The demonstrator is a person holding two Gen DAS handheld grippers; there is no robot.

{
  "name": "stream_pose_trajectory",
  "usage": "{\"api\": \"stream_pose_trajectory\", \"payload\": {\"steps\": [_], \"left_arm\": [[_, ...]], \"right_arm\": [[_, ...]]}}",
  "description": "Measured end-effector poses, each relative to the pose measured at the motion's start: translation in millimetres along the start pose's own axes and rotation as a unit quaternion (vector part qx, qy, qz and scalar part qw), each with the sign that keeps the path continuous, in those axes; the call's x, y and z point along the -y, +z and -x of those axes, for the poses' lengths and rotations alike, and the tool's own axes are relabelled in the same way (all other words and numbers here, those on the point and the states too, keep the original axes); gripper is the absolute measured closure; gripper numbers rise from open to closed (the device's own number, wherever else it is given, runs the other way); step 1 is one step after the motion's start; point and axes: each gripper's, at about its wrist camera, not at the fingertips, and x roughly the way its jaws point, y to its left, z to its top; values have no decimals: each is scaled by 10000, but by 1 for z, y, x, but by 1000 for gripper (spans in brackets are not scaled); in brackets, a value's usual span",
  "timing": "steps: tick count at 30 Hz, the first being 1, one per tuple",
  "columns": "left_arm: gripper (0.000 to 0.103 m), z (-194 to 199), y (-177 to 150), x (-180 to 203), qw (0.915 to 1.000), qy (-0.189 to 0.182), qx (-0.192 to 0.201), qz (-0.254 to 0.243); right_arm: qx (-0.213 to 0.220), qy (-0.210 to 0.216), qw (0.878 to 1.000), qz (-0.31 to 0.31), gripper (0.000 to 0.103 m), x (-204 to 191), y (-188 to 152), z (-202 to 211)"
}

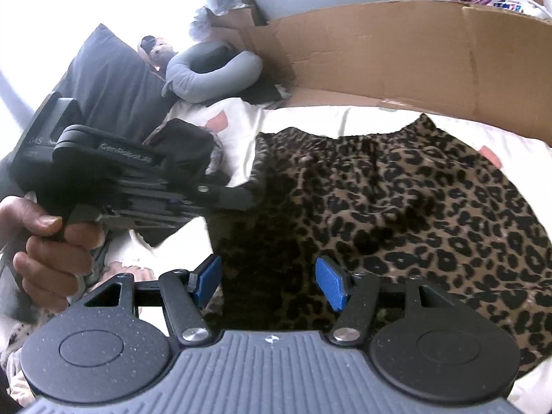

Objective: Fold clothes

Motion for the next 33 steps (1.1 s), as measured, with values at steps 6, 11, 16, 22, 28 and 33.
{"api": "stream_pose_trajectory", "payload": {"steps": [6,11,16,22,28,33], "left_arm": [[98,-8,-5,3,9999,52,-108,18],[98,-14,-9,8,9999,32,-147,34],[98,-20,-14,18,9997,-128,-212,-66],[98,-19,-14,24,9995,-141,-185,-216],[80,-15,-13,30,9992,-119,-79,-384],[45,-8,-12,29,9986,-224,-17,-475]], "right_arm": [[-43,-127,9990,431,37,-19,3,-16],[-79,-218,9992,313,39,-18,6,-26],[-185,-377,9981,448,55,-24,4,-38],[-66,-670,9965,488,98,-15,4,-33],[5,-795,9960,398,103,3,4,-24],[51,-904,9957,207,103,21,5,-12]]}}
